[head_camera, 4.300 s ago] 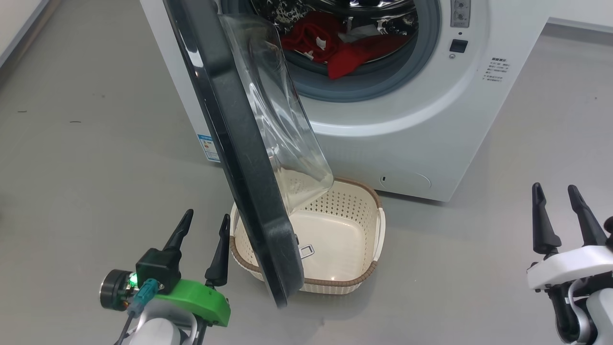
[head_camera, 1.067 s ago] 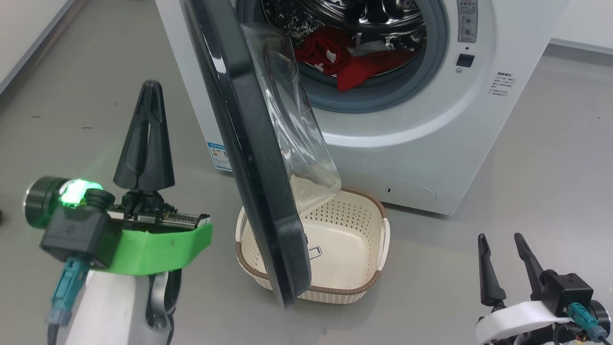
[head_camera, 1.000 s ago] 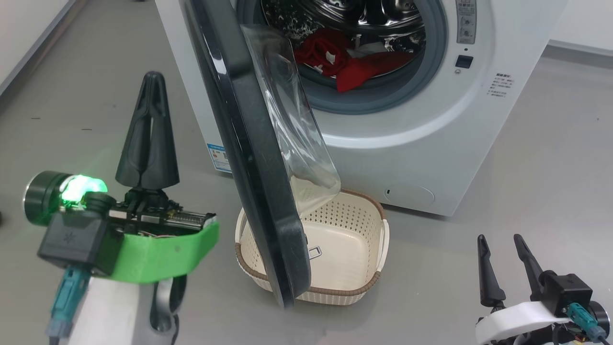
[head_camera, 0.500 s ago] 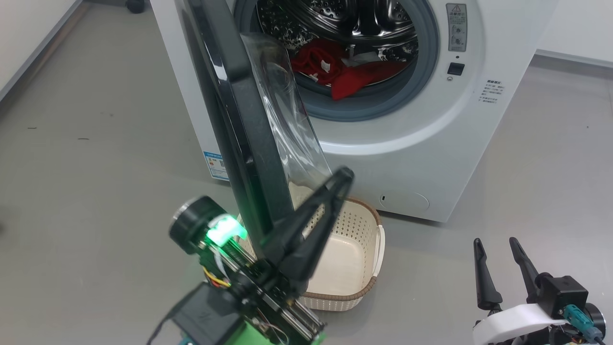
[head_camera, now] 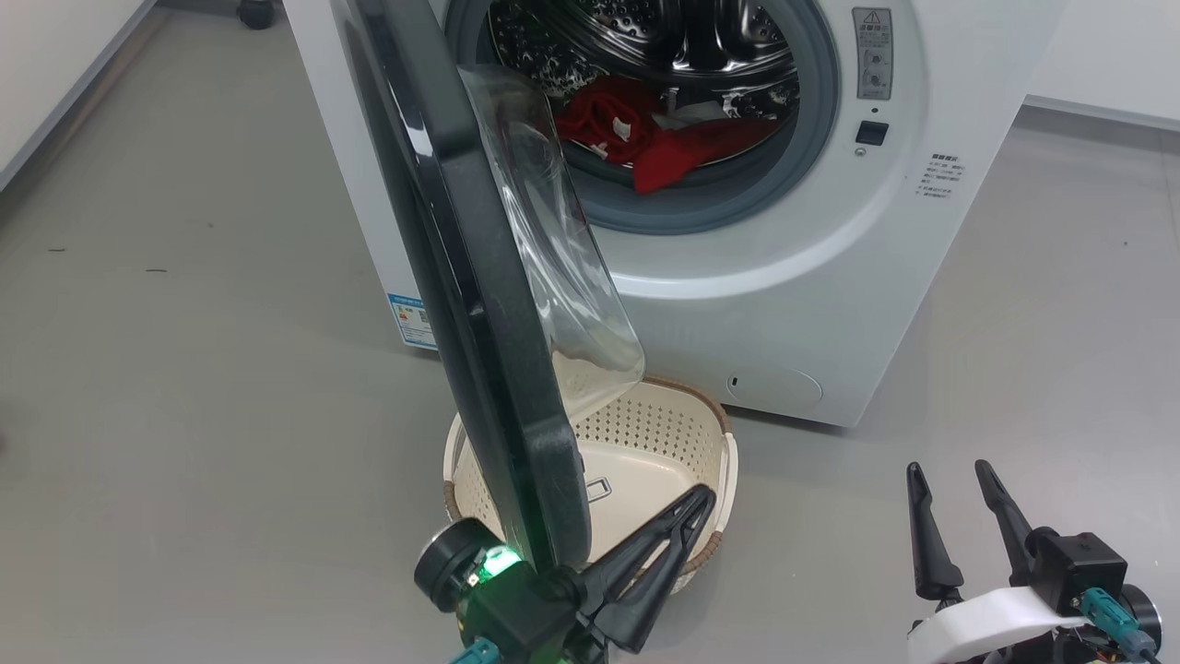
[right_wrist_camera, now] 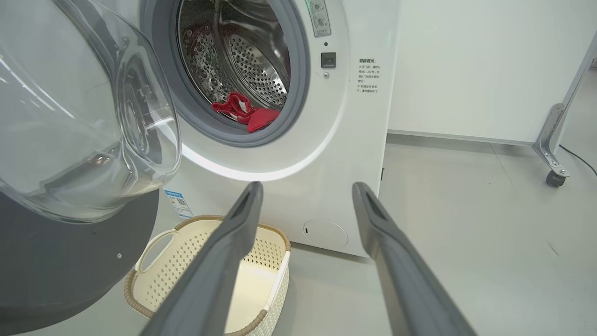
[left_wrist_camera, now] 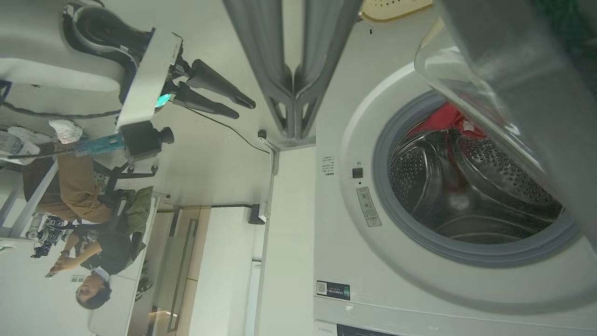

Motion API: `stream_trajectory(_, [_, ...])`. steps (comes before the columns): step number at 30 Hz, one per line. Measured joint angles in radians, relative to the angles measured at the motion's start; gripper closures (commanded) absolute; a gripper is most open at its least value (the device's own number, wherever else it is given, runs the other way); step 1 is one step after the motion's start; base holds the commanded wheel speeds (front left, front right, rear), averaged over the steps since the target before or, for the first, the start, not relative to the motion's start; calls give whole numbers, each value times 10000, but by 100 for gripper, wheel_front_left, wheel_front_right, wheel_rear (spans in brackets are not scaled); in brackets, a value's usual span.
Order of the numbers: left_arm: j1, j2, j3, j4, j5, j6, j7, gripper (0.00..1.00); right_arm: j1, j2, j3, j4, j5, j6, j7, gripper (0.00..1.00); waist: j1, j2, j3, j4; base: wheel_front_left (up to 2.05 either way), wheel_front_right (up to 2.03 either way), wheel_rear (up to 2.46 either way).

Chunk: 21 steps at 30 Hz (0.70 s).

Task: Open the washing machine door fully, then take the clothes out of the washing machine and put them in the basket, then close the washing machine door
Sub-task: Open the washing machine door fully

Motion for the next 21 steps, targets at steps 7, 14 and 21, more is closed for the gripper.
stream_trajectory(7, [158,192,-42,790,-221,-6,504,100,-1,13,0,2,-23,12,0,0,0,0,78,-50,0,0,0])
stream_trajectory(14, [166,284,606,1417,-215,221,673,100,-3,27,-73,17,-61,21,0,0,0,0,169,-129,0,0,0])
stream_trajectory(21, [152,251,867,1634,-213,430,671,100,-5,33,-125,36,-61,21,-2,0,0,0,237,-132,0,0,0])
